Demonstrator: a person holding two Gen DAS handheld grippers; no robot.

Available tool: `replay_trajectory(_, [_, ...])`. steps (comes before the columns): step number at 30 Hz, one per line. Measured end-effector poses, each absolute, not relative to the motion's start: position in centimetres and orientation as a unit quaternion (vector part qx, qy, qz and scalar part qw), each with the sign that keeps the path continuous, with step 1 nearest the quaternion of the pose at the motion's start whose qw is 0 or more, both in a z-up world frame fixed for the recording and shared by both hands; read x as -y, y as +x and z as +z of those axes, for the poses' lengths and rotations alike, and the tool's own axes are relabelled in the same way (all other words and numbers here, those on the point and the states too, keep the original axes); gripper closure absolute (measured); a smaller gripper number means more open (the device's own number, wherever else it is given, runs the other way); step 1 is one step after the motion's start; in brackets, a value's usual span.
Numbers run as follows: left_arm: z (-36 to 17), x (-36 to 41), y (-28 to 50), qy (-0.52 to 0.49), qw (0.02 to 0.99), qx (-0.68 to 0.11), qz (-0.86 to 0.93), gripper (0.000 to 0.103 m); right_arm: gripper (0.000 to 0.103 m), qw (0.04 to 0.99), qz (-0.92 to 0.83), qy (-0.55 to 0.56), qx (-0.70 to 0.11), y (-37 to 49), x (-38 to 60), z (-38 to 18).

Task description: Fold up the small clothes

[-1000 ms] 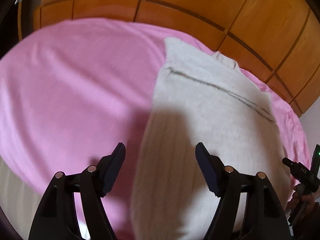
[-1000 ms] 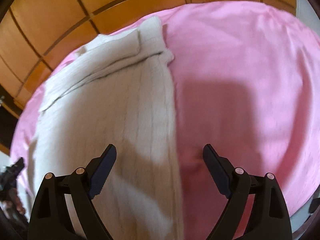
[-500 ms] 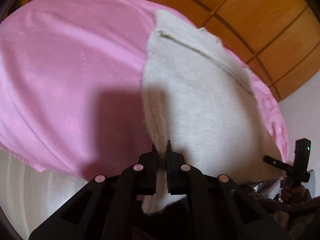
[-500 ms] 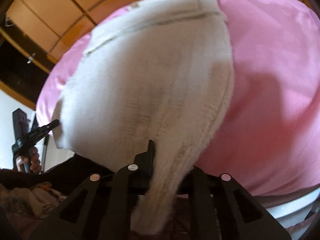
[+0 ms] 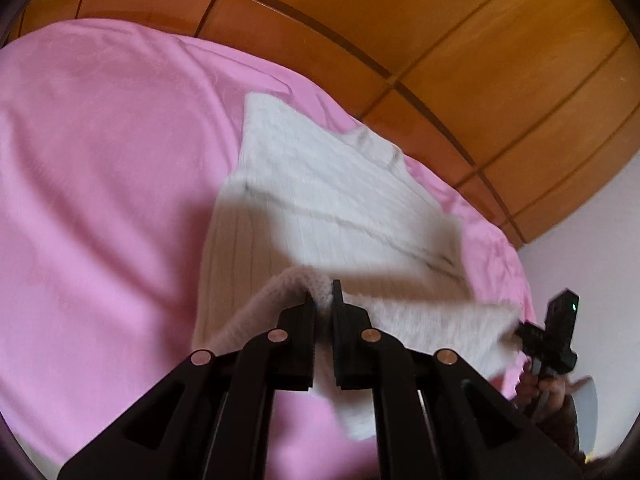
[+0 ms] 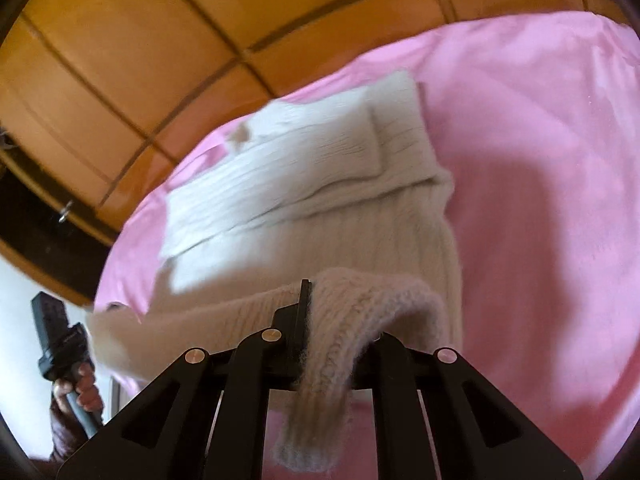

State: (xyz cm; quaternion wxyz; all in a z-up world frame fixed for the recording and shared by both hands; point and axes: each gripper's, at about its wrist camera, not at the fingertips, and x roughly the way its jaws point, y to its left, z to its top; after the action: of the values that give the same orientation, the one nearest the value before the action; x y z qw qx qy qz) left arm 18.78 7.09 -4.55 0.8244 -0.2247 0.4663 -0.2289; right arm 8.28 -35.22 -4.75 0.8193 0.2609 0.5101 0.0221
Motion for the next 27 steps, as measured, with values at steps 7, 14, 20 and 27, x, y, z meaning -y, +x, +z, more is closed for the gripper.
replay_trajectory(7, [-5.2, -8.5, 22.2, -0.271, 0.828, -0.457, -0.181, 0.047, 0.031, 0.81, 0.027, 0.328, -0.485, 9.4, 37.1, -5.1])
replay_trajectory(14, [-7.9, -11.1, 19.1, -0.241, 0.829, -0.469, -0.182, 0.043, 0.025, 0.829, 0.006, 0.284, -0.482, 5.0, 38.3, -4.7])
replay_trajectory(20, [-10.4, -9.3, 17.4, -0.228, 0.814, -0.489, -0.214, 0.049, 0.048, 0.825, -0.026, 0.216, -0.522, 4.1, 36.5, -8.8])
replay_trajectory(27, [-9.9, -7.4, 16.7, -0.196, 0.82, -0.493, -0.216, 0.093, 0.09, 0.84, -0.02, 0.204, -0.502, 4.5, 35.9, -7.0])
